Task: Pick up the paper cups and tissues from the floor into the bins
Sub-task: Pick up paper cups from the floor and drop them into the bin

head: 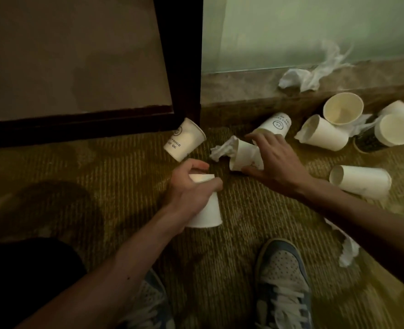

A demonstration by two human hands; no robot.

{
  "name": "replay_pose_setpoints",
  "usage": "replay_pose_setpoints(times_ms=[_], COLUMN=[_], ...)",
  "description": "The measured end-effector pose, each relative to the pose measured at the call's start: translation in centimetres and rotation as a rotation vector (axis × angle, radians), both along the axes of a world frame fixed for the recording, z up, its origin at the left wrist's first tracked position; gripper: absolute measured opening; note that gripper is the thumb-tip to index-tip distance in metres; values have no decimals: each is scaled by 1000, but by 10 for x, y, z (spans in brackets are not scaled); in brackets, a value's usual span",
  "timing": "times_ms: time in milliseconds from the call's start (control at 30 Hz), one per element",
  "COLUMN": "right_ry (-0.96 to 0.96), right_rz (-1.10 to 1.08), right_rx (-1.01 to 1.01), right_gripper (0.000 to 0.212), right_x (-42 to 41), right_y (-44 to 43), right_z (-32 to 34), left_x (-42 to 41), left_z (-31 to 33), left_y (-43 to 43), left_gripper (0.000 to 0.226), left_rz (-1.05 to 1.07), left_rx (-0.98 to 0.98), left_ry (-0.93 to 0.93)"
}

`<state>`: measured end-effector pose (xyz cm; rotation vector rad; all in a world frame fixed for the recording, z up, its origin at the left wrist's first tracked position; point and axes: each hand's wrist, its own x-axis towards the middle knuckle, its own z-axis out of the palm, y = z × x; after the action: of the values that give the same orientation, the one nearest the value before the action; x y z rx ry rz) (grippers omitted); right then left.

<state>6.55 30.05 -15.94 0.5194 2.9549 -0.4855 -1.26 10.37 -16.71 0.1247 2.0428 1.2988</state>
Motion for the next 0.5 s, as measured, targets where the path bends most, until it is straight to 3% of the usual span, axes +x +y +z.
replay_pose_setpoints(times_ms=[100, 233, 500], right_ry=[-77, -108, -338], right_rz=[46, 35, -138], right_rx=[89, 154, -173], right_gripper=[76, 70, 58], right_x=[-2, -2, 6], right_y=[2, 1, 16], right_z=[-11, -19, 7], left_x=[-6, -4, -1], left_z=[3, -2, 0], left_y=[2, 1, -1], left_gripper=[31, 43, 49], left_rz=[-37, -100, -229], left_rx=[-13, -31, -98], left_ry=[22, 10, 17])
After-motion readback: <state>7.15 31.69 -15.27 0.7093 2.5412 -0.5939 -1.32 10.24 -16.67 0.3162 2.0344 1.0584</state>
